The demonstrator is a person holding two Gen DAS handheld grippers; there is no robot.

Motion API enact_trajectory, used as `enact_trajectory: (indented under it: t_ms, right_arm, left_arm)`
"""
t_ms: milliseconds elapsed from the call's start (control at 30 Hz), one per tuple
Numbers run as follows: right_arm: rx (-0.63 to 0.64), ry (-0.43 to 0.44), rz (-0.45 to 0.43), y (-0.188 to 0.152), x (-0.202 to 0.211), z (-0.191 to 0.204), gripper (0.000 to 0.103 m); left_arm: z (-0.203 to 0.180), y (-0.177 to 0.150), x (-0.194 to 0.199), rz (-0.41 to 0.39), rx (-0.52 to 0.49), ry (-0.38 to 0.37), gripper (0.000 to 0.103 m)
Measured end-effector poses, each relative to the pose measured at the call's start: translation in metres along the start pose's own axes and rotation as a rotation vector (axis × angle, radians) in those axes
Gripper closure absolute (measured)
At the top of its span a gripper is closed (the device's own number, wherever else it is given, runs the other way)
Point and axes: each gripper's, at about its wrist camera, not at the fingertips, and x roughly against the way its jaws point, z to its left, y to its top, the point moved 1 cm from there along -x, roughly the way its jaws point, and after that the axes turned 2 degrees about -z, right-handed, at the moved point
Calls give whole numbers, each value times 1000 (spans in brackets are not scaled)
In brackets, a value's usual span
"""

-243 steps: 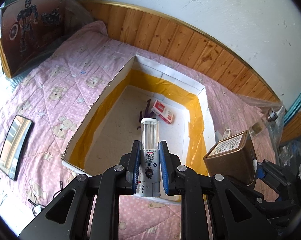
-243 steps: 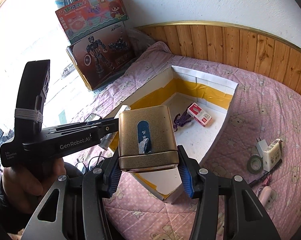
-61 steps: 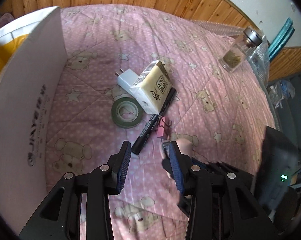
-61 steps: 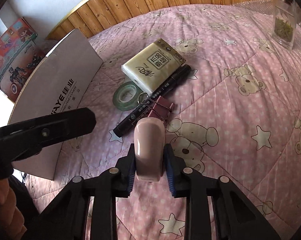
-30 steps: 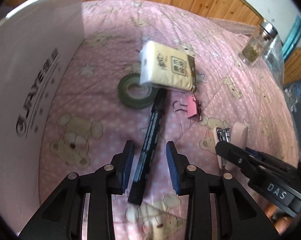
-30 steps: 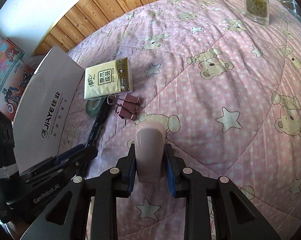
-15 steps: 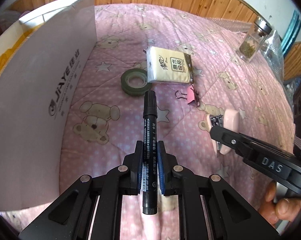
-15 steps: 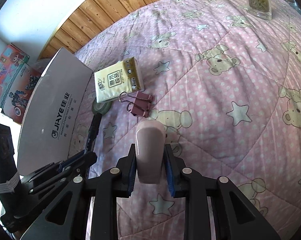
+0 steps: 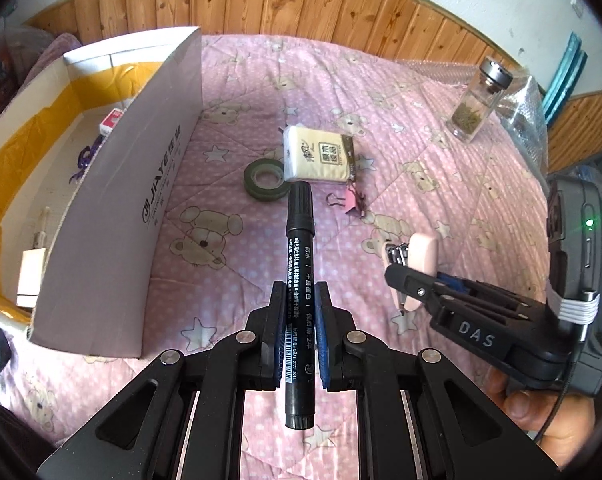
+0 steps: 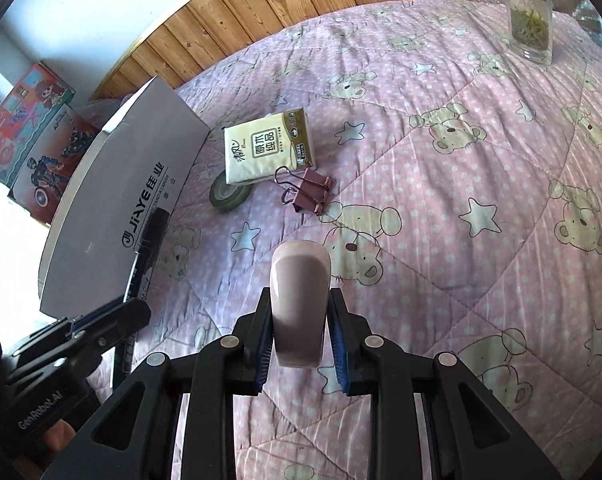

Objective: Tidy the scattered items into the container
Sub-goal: 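Carry black marker in left tool while right tool carries pink stapler to box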

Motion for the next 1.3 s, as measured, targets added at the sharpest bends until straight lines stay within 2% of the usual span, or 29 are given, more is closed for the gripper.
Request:
enact_trajectory:
  t_ms: [567,1033,1300]
  right_arm:
    - [134,-68,-35,-26,30,30,76]
    - [180,-52,-40,-44,49,59,76]
    - [223,-20,-75,-42,71,86,76]
  left_arm:
    - [-8,-15,49,-54,5,-68,90]
    - [-5,-20,69,-81,23,-111,90]
    - [9,-20,86,-114,61,-121,90]
